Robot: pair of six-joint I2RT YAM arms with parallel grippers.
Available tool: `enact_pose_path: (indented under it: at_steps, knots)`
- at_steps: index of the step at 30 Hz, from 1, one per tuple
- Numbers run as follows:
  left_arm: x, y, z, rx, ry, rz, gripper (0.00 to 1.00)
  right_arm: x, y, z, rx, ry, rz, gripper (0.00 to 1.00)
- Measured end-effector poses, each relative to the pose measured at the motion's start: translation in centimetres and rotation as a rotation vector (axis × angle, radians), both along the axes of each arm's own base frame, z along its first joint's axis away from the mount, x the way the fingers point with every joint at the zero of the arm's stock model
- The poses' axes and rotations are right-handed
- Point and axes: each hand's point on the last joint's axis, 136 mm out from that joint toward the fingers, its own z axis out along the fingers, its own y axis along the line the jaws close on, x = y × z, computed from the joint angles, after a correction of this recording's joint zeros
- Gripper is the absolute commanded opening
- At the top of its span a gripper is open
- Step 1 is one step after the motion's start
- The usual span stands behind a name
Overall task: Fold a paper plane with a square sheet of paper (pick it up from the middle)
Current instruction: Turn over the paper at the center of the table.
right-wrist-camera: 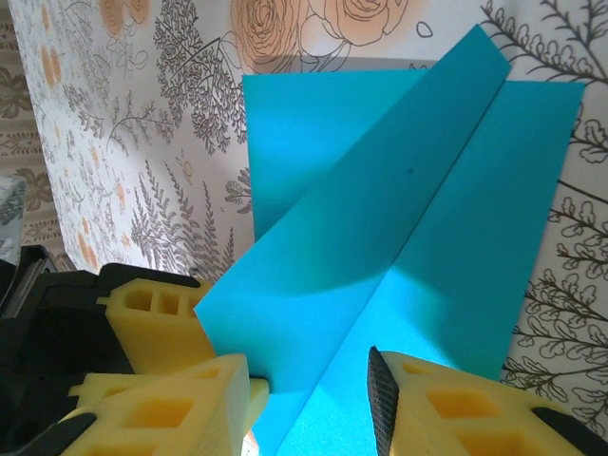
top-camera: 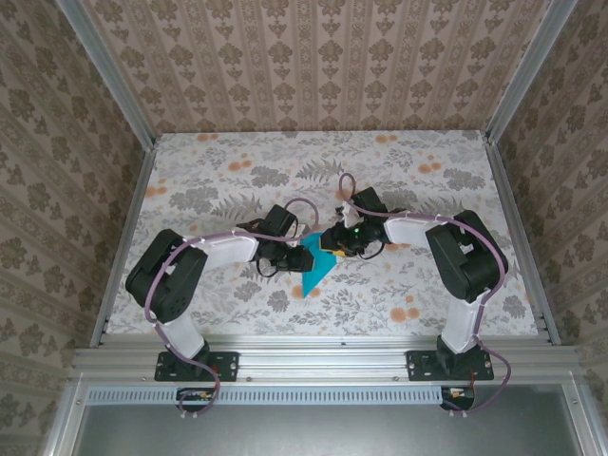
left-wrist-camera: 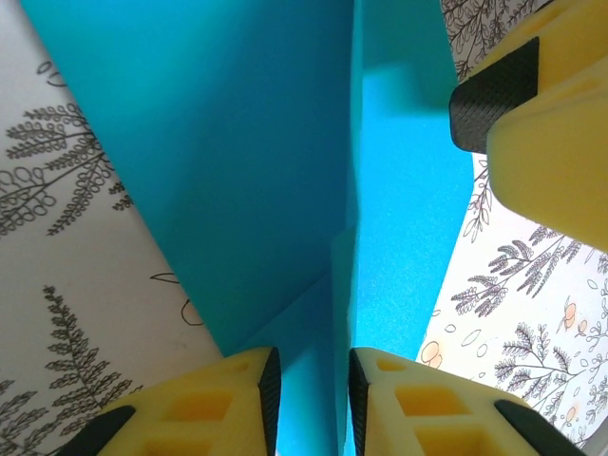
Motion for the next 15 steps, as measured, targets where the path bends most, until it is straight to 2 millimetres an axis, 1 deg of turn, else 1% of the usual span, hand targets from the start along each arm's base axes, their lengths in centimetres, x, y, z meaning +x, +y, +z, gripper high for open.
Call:
enact_pose_path:
  at_steps: [2, 6, 12, 15]
  knots:
    - [0.0, 0.0, 0.1, -0.007, 0.002, 0.0, 0.16, 0.0, 0.2, 0.0, 0.01, 0.001, -0.002, 0.41]
    - [0.1, 0.0, 0.0, -0.031, 0.011, 0.008, 0.09, -0.4, 0.6, 0.0, 0.031, 0.011, 0.001, 0.42]
    - [0.1, 0.5, -0.4, -0.075, 0.041, 0.031, 0.05, -1.0, 1.2, -0.4, 0.053, 0.038, 0.004, 0.45]
    - [0.1, 0.6, -0.1, -0.111, 0.052, 0.044, 0.05, -1.0, 1.3, -0.4, 0.064, 0.043, -0.002, 0.45]
